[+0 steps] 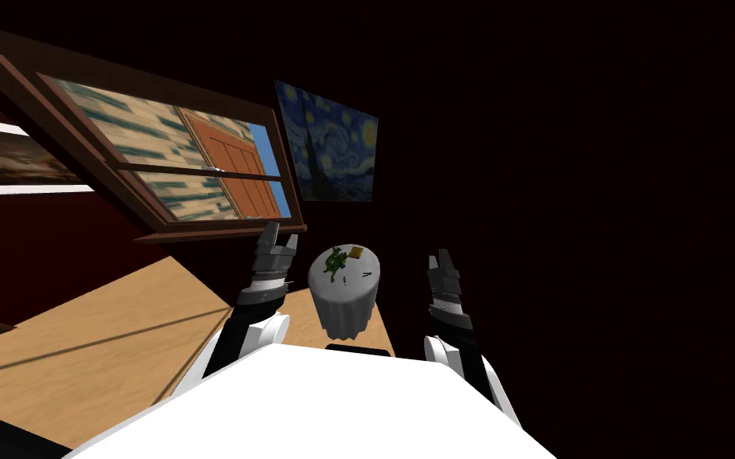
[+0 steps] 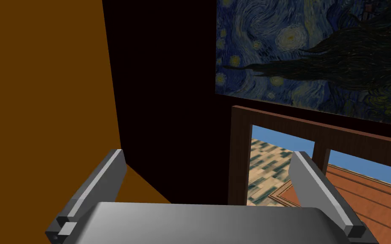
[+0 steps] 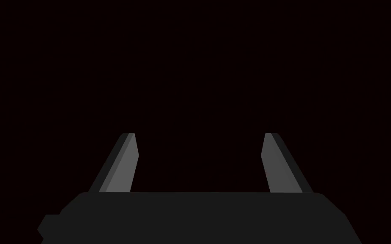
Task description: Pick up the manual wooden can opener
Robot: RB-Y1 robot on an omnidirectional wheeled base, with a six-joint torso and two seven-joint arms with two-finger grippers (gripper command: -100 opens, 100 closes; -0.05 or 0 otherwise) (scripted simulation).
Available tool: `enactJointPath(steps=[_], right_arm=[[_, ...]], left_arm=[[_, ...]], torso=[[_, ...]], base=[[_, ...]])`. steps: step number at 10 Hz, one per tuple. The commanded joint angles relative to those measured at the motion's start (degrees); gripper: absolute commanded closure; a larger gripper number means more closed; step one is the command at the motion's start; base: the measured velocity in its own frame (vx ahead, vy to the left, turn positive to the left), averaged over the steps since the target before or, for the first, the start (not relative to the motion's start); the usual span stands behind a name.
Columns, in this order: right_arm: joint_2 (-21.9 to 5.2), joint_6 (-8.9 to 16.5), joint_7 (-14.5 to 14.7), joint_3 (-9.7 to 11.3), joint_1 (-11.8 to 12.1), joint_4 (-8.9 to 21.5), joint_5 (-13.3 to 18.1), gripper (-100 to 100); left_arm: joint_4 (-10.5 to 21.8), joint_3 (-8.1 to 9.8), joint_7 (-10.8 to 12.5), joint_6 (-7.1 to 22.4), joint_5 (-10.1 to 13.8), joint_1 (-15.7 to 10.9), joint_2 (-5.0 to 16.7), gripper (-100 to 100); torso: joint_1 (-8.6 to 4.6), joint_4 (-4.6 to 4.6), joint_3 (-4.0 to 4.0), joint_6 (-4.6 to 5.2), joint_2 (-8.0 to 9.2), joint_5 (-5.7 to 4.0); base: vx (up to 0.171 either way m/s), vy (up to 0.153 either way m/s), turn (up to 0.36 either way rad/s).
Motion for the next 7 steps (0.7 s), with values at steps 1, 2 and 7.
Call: enactJointPath(steps=[1, 2, 7], right_arm=[[-2.09, 0.83, 0.49, 0.18, 0.2, -0.08, -0.01, -100], [-3.75, 1.67, 0.98, 0.37, 0.4, -0.14, 0.0, -100], [-12.07, 7.45, 4.23, 1.64, 1.85, -0.21, 0.11, -100]], left_arm=[[0.0, 0.0, 0.0, 0.0, 0.0, 0.0, 0.0, 0], [0.0, 0.0, 0.0, 0.0, 0.0, -0.01, 0.0, 0], [0.0, 0.0, 0.0, 0.0, 0.0, 0.0, 0.0, 0]], torso=[[0.0, 0.0, 0.0, 0.0, 0.0, 0.0], [-0.04, 0.02, 0.06, -0.01, 0.11, -0.01], [-0.04, 0.06, 0.14, 0.01, 0.23, -0.01]], base=[[-0.037, -0.008, 0.07], [-0.068, -0.017, 0.088], [-0.065, -0.007, 0.109]])
